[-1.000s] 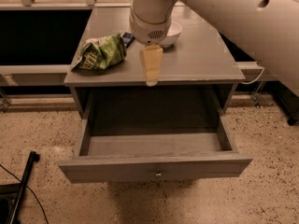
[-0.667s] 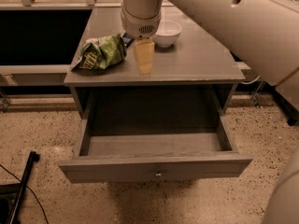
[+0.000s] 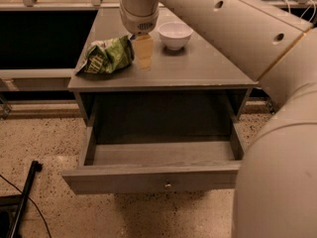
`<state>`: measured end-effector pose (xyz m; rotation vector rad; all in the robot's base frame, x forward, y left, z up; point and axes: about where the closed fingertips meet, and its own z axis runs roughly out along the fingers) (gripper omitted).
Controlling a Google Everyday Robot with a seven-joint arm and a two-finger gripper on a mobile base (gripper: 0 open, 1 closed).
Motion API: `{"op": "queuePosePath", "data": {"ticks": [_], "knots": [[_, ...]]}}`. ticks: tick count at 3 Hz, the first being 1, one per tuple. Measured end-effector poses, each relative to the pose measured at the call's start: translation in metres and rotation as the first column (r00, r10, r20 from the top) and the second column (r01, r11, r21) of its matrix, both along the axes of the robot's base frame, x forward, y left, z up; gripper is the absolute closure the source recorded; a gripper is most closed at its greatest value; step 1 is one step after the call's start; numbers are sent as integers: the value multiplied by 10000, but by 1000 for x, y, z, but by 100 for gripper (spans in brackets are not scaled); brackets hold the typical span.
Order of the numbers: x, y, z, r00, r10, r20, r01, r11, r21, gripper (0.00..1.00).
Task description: Place green jalapeno chip bag into top drawer
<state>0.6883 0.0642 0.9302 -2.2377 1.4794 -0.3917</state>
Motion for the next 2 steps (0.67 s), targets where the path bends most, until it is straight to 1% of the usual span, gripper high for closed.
{"op": "queuePosePath", "data": {"ticks": [1, 2], "knots": [[24, 19, -10, 9997, 177, 138, -179, 9997, 156, 0], [45, 37, -28, 9986, 498, -173, -481, 9950, 872, 26]]}}
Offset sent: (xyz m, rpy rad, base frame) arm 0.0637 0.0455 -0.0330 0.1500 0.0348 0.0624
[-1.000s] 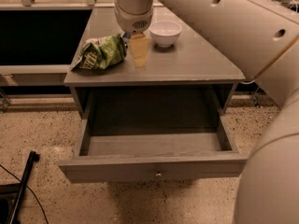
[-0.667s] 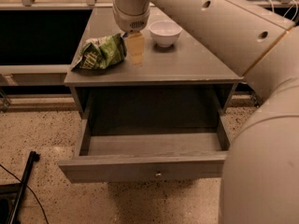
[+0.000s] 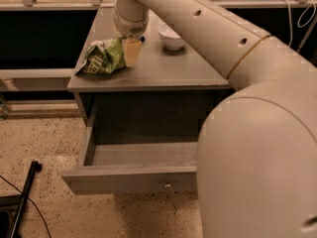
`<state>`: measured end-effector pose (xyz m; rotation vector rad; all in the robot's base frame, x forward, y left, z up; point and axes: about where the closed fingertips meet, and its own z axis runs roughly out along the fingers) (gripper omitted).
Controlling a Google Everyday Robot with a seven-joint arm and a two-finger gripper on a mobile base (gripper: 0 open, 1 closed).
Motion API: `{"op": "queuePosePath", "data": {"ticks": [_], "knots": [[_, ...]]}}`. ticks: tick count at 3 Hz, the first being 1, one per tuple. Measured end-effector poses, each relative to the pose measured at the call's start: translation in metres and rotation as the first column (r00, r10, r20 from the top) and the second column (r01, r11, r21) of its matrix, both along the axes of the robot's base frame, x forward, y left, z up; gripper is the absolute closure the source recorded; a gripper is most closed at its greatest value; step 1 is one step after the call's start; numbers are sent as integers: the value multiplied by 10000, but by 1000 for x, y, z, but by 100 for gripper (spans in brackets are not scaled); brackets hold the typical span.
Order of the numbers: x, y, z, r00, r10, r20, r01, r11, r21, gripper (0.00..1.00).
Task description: Place green jalapeno chip bag into top drawer
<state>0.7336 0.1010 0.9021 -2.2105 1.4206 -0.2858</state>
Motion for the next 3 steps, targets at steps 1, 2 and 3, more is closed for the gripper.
{"op": "queuePosePath", "data": {"ticks": [1, 2, 3], "knots": [[6, 12, -10, 9994, 232, -243, -223, 9991, 356, 50], [4, 19, -13, 9960, 683, -579, -591, 9872, 1480, 73], [-24, 20, 14, 9870, 1566, -374, -1380, 9426, 3040, 96]]}}
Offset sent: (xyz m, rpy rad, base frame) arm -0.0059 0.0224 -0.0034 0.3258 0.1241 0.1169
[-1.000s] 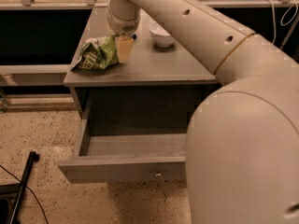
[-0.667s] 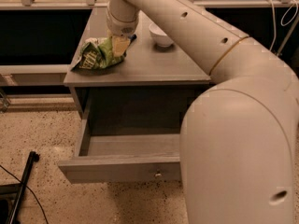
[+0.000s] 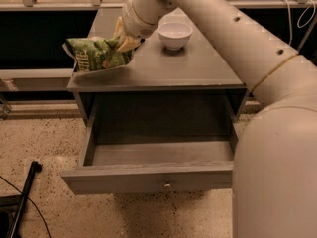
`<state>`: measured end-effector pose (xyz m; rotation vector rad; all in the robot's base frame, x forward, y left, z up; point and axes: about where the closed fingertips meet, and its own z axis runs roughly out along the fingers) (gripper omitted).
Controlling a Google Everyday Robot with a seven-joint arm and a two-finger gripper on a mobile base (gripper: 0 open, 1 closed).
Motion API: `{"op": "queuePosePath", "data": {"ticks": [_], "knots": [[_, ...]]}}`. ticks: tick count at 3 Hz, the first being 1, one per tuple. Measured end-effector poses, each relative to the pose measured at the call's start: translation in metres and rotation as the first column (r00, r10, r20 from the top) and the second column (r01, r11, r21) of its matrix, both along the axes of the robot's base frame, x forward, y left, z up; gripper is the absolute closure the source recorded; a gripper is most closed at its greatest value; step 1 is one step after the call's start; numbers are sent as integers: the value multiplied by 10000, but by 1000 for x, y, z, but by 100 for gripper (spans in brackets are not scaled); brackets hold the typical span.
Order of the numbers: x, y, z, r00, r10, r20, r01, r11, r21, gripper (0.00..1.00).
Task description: Place green jalapeno chip bag into top drawer
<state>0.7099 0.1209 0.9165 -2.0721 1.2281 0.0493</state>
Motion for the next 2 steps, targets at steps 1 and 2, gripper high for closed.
{"op": "queuePosePath", "data": {"ticks": [1, 2], "knots": [[-39, -28, 42, 9990, -157, 428, 113, 9947, 1021, 100], [-99, -78, 56, 9938, -1086, 221, 1065, 9909, 827, 100]]}}
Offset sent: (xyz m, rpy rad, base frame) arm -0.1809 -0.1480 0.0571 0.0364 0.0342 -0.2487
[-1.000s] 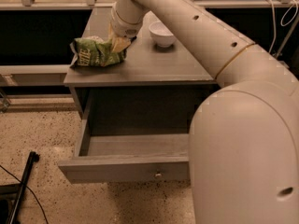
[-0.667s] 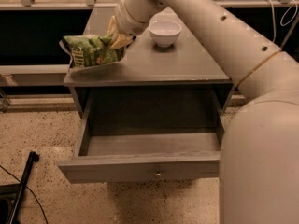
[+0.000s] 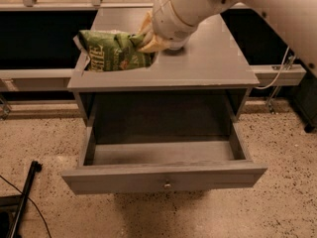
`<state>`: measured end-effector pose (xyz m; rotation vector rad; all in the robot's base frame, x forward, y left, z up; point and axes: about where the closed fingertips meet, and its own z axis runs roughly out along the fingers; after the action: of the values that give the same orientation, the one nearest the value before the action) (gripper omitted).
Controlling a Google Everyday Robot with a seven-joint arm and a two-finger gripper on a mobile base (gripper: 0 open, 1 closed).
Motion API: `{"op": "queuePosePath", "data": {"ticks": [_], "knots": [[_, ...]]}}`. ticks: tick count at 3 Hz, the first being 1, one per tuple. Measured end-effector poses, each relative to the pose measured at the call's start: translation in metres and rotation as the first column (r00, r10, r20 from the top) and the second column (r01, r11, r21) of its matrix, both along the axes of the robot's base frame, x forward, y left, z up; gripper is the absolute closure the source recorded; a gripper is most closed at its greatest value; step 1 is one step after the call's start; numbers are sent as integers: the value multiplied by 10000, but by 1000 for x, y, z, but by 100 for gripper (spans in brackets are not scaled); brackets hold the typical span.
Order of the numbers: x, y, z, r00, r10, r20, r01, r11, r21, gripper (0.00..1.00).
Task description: Place green jalapeno chip bag into top drawer
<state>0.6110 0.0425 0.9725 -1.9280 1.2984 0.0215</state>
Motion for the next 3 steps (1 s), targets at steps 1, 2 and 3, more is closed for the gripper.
{"op": "queuePosePath", "data": {"ticks": [1, 2, 3], "knots": [[-37, -48, -48, 9856, -1257, -1132, 1122, 9866, -1184, 100], [-47, -88, -111, 9460, -2444, -2129, 1928, 9523, -2366, 100], [-48, -114, -174, 9013, -3197, -2922, 2311, 9256, -2997, 100]]}}
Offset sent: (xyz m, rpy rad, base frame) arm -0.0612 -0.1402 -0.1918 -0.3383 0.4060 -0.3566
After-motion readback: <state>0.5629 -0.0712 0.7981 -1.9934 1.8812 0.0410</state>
